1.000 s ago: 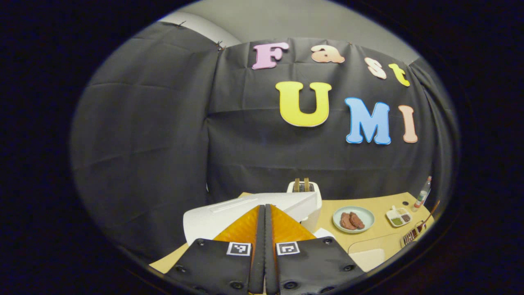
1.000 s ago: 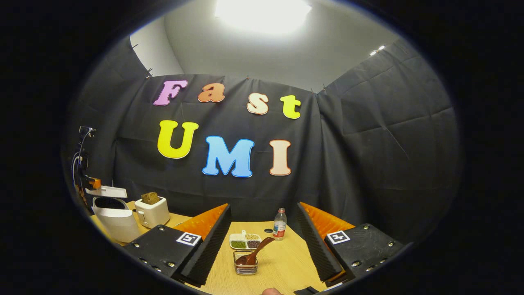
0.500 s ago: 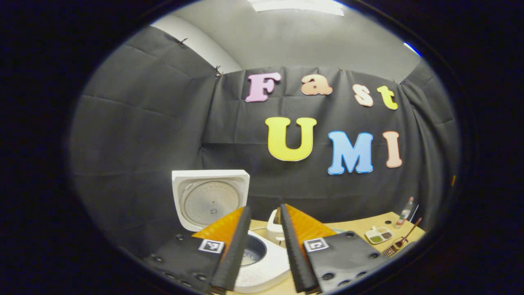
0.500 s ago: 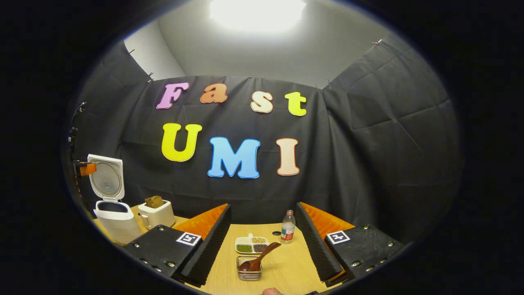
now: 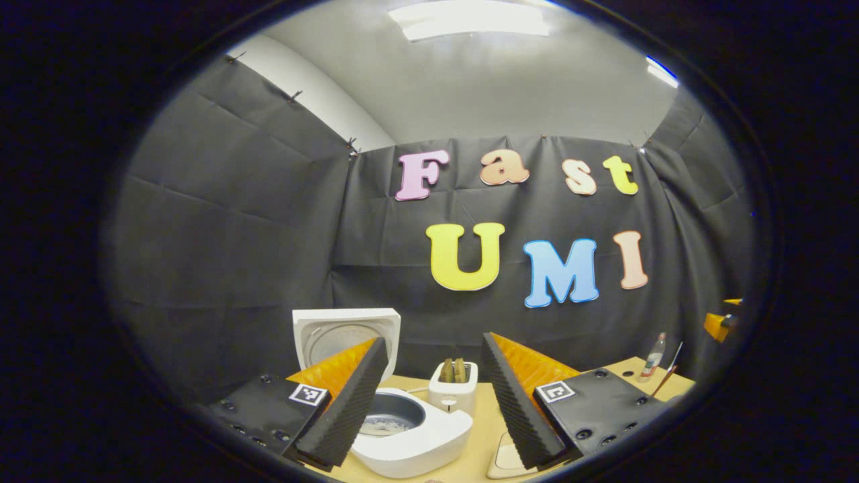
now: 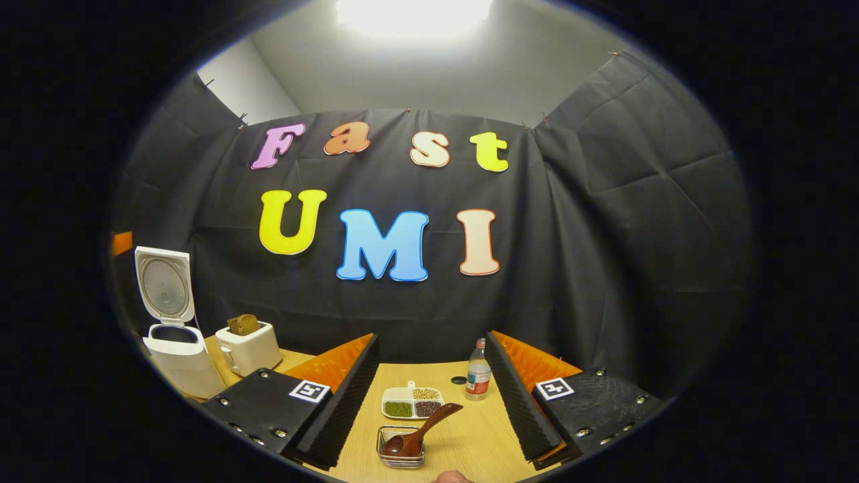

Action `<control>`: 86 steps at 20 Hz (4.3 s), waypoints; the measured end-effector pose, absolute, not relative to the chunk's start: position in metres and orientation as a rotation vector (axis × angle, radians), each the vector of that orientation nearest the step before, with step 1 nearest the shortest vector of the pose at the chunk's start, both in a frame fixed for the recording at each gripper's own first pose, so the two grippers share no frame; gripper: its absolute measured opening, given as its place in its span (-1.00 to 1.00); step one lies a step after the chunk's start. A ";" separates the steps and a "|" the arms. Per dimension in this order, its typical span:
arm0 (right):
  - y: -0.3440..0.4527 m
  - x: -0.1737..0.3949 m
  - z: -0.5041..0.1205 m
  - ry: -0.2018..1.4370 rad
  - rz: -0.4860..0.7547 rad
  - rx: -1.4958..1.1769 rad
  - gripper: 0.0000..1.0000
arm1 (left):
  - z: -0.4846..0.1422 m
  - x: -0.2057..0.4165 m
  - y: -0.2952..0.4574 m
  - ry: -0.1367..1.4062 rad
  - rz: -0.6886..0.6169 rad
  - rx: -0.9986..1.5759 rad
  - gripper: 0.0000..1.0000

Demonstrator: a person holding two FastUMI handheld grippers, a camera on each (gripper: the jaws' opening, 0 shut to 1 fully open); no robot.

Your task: Close the left gripper, press the button to open the rice cooker; take a wooden spoon from the chopstick holder with the right hand, scoop a spoonful of rice and pour it into the rice cooker, then put the wooden spoon back into the chopstick holder.

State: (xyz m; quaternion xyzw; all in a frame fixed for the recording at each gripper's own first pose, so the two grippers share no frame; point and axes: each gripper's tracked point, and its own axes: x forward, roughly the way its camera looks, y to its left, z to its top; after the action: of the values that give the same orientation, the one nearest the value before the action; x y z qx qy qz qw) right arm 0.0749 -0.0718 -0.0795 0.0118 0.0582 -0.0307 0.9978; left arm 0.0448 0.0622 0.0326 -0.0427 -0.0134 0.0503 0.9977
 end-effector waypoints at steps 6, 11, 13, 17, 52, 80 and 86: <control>-0.077 0.108 -0.136 0.238 -0.045 0.096 0.92 | 0.047 0.022 0.058 -0.042 0.130 -0.083 0.94; -0.083 0.126 -0.188 0.341 -0.053 0.144 0.92 | 0.053 0.004 0.063 -0.037 0.167 -0.060 0.94; -0.084 0.131 -0.207 0.378 -0.054 0.157 0.92 | 0.054 -0.003 0.068 -0.034 0.184 -0.044 0.94; -0.085 0.136 -0.243 0.461 -0.060 0.207 0.92 | 0.055 -0.014 0.075 -0.024 0.222 -0.022 0.94; 0.021 0.105 -0.155 0.485 0.108 0.388 -0.74 | 0.011 -0.006 0.137 0.019 0.174 -0.078 0.94; 0.219 0.084 -0.272 0.567 0.206 0.046 -0.74 | -0.027 -0.036 0.255 0.083 0.249 -0.050 0.95; 0.260 0.063 -0.274 0.617 0.295 0.163 -0.73 | -0.032 -0.036 0.252 0.092 0.242 -0.065 0.90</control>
State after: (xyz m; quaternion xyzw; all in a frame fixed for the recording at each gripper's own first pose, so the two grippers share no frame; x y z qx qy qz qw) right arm 0.0631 0.2598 -0.2740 0.0799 0.3022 0.1446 0.9388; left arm -0.0359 0.2522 -0.0316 -0.0326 0.0458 0.1208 0.9911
